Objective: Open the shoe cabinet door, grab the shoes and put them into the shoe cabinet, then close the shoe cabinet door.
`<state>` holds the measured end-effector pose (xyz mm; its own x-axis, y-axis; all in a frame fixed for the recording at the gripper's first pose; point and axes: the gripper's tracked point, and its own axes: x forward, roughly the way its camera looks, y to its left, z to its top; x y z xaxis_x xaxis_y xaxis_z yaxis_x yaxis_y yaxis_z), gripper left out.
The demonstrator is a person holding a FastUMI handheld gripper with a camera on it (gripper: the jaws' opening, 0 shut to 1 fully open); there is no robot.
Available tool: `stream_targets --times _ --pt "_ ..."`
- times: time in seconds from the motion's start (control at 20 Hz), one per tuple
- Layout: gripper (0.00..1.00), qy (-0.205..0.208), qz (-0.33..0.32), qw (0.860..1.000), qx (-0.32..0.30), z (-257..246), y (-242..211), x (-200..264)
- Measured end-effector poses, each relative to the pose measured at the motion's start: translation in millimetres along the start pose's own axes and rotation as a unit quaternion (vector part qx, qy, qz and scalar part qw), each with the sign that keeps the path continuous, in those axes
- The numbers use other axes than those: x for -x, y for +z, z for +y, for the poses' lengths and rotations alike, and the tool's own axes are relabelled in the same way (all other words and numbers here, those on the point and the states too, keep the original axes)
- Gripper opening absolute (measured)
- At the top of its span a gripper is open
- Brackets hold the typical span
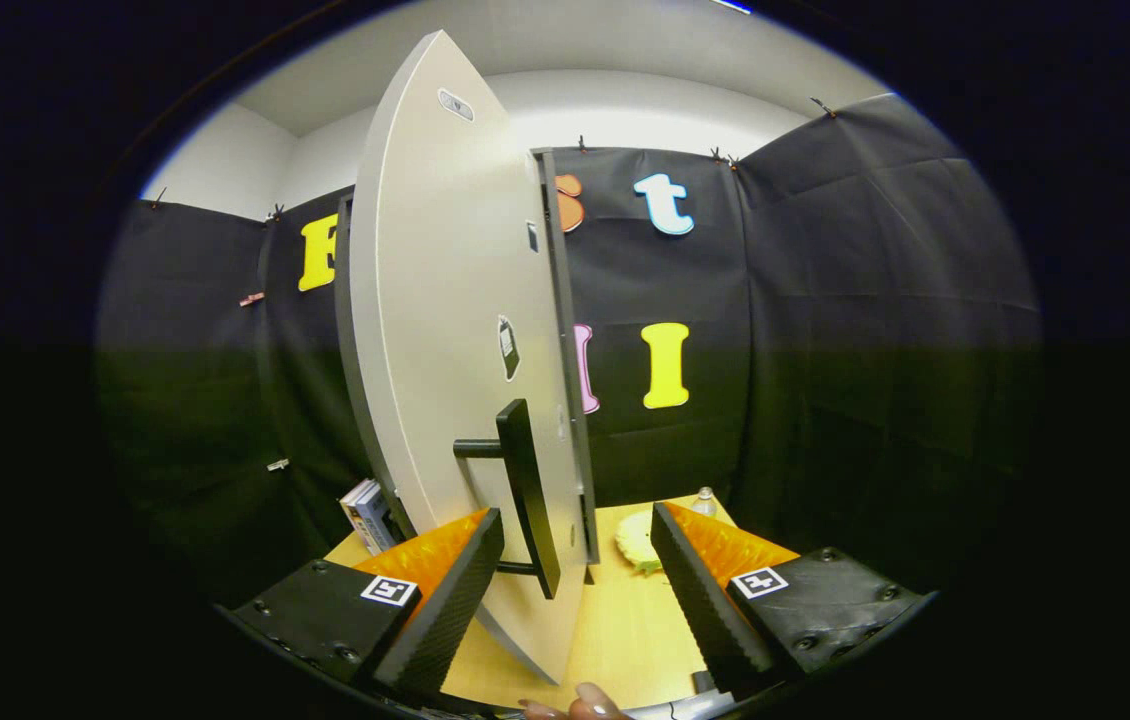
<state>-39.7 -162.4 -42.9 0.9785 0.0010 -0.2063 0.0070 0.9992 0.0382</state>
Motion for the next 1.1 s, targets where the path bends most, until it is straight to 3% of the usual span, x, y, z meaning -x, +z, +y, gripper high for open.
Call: stream_targets --times 0.8,1.1 --pt "0.98 0.079 -0.029 0.996 -0.004 195 -8 -67" --pt "0.98 0.084 -0.028 0.996 -0.004 217 -12 -75"
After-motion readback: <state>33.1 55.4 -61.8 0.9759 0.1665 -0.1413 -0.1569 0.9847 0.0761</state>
